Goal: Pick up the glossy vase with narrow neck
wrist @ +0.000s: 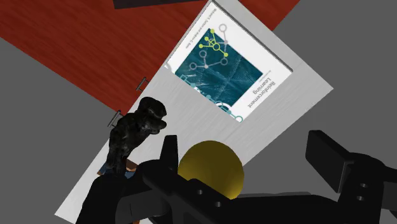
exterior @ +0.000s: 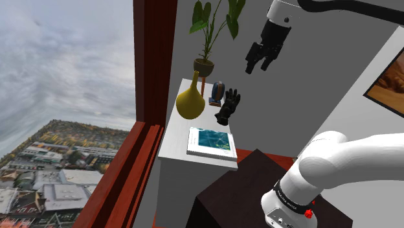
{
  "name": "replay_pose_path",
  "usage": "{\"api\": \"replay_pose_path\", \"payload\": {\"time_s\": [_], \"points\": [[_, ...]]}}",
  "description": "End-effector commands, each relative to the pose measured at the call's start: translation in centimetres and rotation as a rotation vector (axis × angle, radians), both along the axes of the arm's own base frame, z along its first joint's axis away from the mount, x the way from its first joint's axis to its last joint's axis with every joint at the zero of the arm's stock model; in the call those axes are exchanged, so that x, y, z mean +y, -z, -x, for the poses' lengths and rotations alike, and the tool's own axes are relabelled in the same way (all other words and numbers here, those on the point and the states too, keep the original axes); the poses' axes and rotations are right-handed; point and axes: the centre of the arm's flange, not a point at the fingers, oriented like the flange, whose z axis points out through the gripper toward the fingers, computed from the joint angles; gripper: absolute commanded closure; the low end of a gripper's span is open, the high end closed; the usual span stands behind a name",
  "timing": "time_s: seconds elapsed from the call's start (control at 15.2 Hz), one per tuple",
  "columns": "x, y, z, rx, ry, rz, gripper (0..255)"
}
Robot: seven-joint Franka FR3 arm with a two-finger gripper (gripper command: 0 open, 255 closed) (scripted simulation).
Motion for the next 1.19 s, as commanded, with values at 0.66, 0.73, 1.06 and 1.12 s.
{"api": "replay_pose_path", "payload": {"time_s": [0.66,0.73,1.06,1.12], "points": [[-2.9,3.7,-13.0,0.038,-0.041,-0.030,0],[-3.1,4.1,-14.2,0.042,-0.045,-0.033,0],[-4.3,6.2,-20.7,0.061,-0.066,-0.048,0],[-4.5,6.6,-22.0,0.065,-0.070,-0.051,0]]}}
